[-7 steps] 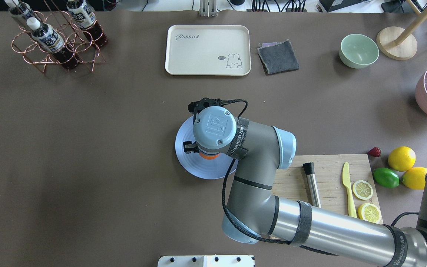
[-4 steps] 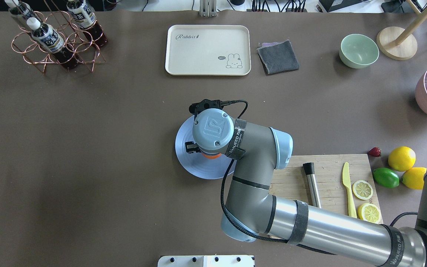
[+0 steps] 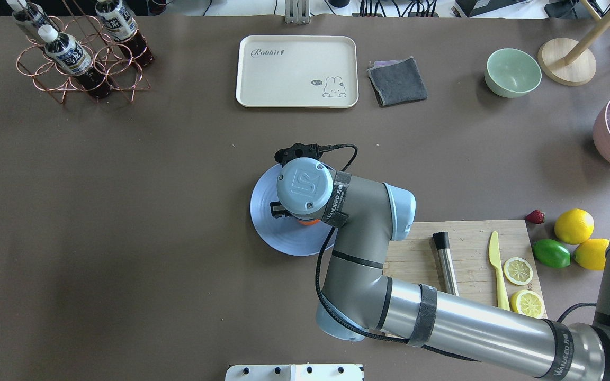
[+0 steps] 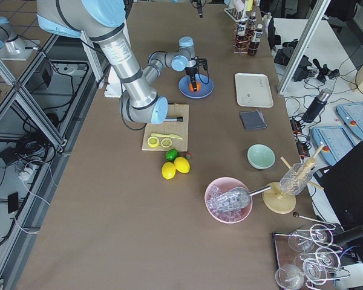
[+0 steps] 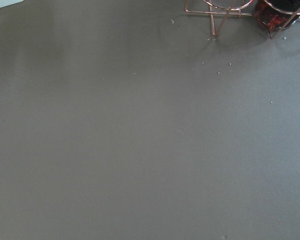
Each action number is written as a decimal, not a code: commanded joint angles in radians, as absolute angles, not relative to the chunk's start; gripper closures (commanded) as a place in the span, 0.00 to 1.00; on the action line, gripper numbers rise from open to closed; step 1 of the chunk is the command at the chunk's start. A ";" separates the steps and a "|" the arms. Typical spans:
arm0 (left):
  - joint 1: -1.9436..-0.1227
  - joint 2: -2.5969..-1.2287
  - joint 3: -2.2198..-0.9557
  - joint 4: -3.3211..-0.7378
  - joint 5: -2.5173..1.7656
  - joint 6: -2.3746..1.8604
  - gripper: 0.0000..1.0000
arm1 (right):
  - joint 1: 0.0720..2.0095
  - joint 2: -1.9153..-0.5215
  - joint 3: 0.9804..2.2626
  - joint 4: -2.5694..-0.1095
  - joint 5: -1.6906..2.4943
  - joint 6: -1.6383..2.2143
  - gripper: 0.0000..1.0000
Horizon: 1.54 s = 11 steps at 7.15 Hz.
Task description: Pick orange to plate
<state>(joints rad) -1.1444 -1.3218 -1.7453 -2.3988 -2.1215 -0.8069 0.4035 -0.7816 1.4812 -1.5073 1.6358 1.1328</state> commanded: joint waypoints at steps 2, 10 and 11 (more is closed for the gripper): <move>-1.144 -1.330 -1.744 -2.398 -2.123 -0.808 0.02 | 0.458 -0.762 1.547 -1.520 1.701 1.131 0.00; -1.391 -1.345 -1.807 -2.044 -2.250 -0.170 0.02 | 1.299 -1.374 1.829 -1.778 2.221 0.146 0.00; -1.448 -1.392 -1.804 -1.920 -2.243 -0.041 0.02 | 1.415 -1.447 1.772 -1.773 2.245 -0.008 0.00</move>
